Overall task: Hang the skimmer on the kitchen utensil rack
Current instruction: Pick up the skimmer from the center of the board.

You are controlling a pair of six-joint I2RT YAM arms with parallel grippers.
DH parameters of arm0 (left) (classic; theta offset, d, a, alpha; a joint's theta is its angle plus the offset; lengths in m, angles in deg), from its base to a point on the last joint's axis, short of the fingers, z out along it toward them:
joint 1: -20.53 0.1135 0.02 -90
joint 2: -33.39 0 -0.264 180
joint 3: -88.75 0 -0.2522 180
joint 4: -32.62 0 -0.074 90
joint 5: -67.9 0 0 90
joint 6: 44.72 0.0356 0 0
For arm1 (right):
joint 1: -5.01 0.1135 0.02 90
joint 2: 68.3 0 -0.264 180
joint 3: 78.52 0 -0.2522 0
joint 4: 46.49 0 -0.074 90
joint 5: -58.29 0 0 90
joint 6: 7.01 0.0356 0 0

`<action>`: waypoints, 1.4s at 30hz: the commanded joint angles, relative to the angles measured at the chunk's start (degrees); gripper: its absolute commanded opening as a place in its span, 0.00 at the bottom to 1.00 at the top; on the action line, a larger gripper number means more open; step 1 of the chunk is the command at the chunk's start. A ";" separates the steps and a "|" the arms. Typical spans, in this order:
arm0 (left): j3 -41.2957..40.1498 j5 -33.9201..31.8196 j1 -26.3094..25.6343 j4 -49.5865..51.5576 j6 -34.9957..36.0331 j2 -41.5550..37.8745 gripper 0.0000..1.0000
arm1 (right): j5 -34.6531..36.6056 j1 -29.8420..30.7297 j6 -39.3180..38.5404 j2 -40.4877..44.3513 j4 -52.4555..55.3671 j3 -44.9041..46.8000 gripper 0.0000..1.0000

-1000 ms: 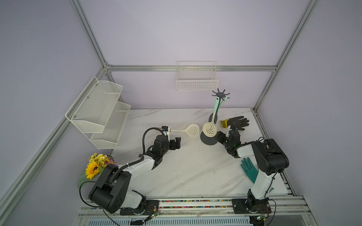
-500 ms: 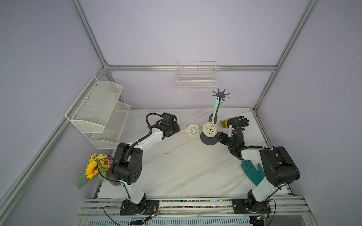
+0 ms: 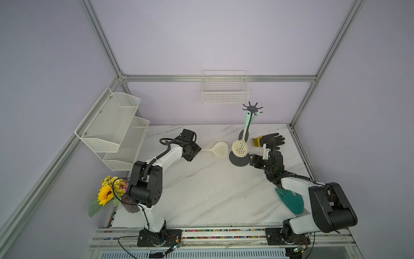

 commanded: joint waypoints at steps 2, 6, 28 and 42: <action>-0.39 0.12 1.83 0.71 3.38 -1.52 0.63 | 7.20 8.72 -7.38 9.44 14.61 -1.40 0.84; -3.45 2.64 4.07 -0.60 4.59 -1.37 0.66 | 11.10 15.50 -5.32 14.88 22.98 -1.47 0.83; -3.09 6.42 14.07 0.95 14.55 -2.28 0.71 | 8.35 32.78 -45.34 -37.40 38.37 -58.16 0.95; -3.09 8.47 17.17 1.83 17.04 -2.59 0.85 | 3.50 31.11 -57.81 -57.06 46.94 -83.63 0.97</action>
